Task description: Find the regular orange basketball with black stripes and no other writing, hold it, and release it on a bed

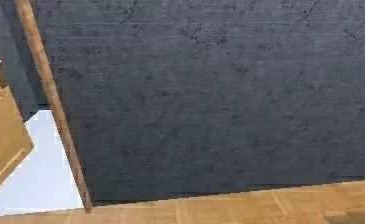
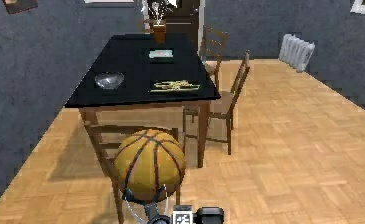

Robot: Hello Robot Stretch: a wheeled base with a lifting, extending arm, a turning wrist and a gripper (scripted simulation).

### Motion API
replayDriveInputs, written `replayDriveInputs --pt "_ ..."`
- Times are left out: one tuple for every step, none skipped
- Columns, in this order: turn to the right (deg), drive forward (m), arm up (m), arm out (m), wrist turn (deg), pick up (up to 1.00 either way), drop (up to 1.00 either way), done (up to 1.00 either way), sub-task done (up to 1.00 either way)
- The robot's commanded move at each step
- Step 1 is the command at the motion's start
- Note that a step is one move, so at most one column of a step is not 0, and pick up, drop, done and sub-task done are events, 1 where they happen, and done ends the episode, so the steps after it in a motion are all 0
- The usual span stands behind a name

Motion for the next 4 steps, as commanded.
replayDriveInputs --pt "36.0 0.00 0.00 0.00 0.0 0.00 0.00 0.00 0.00" --pt "0.0 0.10 0.00 0.00 0.0 0.00 0.00 0.00 0.00" --pt "-45.0 0.00 0.00 0.00 0.0 0.00 0.00 0.00 0.00" --pt "-39.0 0.00 0.00 0.00 0.0 0.00 0.00 0.00 0.00"
